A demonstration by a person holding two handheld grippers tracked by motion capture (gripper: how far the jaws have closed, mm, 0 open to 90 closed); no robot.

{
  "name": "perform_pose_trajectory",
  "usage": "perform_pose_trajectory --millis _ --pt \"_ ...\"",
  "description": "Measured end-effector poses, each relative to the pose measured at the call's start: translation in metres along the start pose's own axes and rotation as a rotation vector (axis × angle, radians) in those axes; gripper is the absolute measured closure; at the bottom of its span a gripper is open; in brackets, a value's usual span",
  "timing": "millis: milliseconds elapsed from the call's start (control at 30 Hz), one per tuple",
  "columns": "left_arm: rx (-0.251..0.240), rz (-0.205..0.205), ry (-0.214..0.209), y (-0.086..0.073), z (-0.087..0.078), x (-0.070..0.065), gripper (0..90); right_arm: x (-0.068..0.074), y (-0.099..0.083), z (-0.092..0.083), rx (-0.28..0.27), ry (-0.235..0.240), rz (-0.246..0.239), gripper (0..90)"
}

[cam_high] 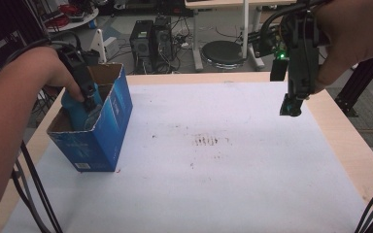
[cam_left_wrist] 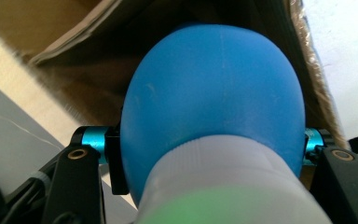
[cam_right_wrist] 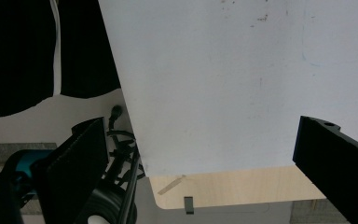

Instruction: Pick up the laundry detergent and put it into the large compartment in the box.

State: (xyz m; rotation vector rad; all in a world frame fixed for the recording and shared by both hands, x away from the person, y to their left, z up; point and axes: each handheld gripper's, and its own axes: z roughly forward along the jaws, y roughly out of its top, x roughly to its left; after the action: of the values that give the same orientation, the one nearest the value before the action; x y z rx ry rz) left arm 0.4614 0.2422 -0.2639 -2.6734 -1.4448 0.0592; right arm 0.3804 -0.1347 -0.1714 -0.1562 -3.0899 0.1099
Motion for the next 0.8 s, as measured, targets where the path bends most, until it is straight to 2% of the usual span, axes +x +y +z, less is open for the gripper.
perform_pose_trajectory --millis 33,100,233,367,467,500,800 --pt "-0.001 0.037 0.006 0.001 0.005 -0.001 38.8 -0.001 0.000 0.001 0.002 -0.001 0.002 2.6" --pt "0.002 0.082 0.012 0.002 0.009 -0.002 38.8 -0.001 0.001 0.001 0.002 0.001 -0.001 2.6" --pt "0.002 0.149 0.013 0.003 0.016 -0.003 38.9 -0.001 0.002 0.001 0.004 0.002 0.001 2.6" --pt "-0.009 0.197 0.012 0.002 0.022 -0.003 38.8 -0.001 0.002 0.001 0.006 0.003 0.006 2.6" --pt "-0.017 0.200 0.010 0.002 0.024 -0.004 38.8 -0.001 0.002 0.001 0.007 0.003 0.008 2.6" --pt "-0.011 0.222 0.011 0.002 0.027 -0.003 38.8 -0.001 0.001 0.001 0.007 0.004 0.011 2.6" --pt "-0.032 0.213 -0.010 -0.001 0.027 0.002 38.6 -0.001 0.005 0.002 0.009 0.003 0.002 2.6"
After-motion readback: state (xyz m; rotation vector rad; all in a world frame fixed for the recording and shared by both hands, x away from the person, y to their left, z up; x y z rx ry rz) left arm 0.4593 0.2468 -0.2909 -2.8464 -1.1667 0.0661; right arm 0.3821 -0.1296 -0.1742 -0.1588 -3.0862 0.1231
